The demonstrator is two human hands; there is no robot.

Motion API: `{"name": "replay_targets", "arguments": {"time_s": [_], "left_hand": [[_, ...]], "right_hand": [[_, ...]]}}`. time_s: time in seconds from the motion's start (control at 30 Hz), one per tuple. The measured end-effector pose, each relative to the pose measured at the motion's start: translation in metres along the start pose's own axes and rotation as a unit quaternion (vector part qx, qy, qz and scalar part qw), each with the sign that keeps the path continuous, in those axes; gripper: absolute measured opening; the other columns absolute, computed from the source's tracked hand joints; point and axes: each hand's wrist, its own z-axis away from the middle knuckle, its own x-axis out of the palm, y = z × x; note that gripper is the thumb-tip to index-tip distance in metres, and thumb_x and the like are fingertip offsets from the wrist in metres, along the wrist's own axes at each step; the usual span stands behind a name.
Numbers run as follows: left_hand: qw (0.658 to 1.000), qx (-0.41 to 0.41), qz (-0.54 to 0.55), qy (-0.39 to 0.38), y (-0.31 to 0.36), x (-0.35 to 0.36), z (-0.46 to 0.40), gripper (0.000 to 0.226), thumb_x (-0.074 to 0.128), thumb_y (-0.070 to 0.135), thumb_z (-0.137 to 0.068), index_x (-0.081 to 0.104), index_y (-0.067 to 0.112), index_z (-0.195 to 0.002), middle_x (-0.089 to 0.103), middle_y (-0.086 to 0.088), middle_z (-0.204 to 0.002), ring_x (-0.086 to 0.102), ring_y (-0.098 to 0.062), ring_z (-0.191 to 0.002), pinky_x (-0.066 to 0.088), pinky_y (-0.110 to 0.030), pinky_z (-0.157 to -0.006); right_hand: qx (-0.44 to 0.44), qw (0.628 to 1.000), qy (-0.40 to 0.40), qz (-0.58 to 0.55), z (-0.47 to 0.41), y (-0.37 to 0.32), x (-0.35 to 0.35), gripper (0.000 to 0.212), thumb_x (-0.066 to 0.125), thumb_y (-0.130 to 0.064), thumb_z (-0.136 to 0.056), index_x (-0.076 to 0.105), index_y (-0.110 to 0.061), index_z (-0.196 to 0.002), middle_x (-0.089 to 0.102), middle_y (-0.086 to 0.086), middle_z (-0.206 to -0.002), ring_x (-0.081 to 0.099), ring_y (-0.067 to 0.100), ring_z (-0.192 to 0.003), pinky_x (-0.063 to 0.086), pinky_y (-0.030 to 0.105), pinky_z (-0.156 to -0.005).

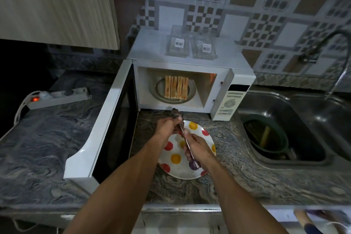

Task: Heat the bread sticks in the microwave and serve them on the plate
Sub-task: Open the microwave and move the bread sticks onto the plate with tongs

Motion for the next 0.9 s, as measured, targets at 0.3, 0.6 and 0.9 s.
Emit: {"name": "replay_targets", "arguments": {"time_s": [0.3, 0.6, 0.9], "left_hand": [[0.934, 0.173, -0.284, 0.132, -0.041, -0.022, 0.001, 0.044, 0.050, 0.046, -0.097, 0.060, 0.017, -0.129, 0.058, -0.006, -0.132, 0.049, -0.024, -0.125, 0.035, -0.029, -0.105], [0.813, 0.223, -0.524, 0.125, -0.094, -0.100, -0.043, 0.074, 0.016, 0.056, -0.094, 0.057, 0.007, -0.132, 0.047, -0.011, -0.146, 0.038, -0.028, -0.138, 0.028, -0.041, -0.116], [0.796, 0.217, -0.549, 0.131, -0.093, -0.096, -0.039, 0.081, 0.017, 0.063, -0.090, 0.047, 0.009, -0.143, 0.038, -0.010, -0.153, 0.031, -0.027, -0.142, 0.020, -0.038, -0.118]], "right_hand": [[0.017, 0.979, 0.066, 0.192, -0.004, -0.013, 0.002, 0.048, 0.034, -0.060, -0.096, 0.061, -0.020, -0.091, 0.067, 0.006, -0.080, 0.064, 0.025, -0.071, 0.052, 0.034, -0.063], [-0.040, 0.983, 0.129, 0.122, -0.052, -0.048, -0.011, 0.034, 0.035, -0.037, -0.106, 0.056, -0.011, -0.111, 0.059, 0.007, -0.080, 0.065, 0.023, -0.066, 0.060, 0.042, -0.068], [-0.090, 0.954, 0.198, 0.204, -0.092, -0.048, -0.014, 0.035, 0.035, -0.044, -0.100, 0.061, -0.022, -0.101, 0.064, 0.010, -0.081, 0.064, 0.037, -0.081, 0.059, 0.052, -0.071]]}}
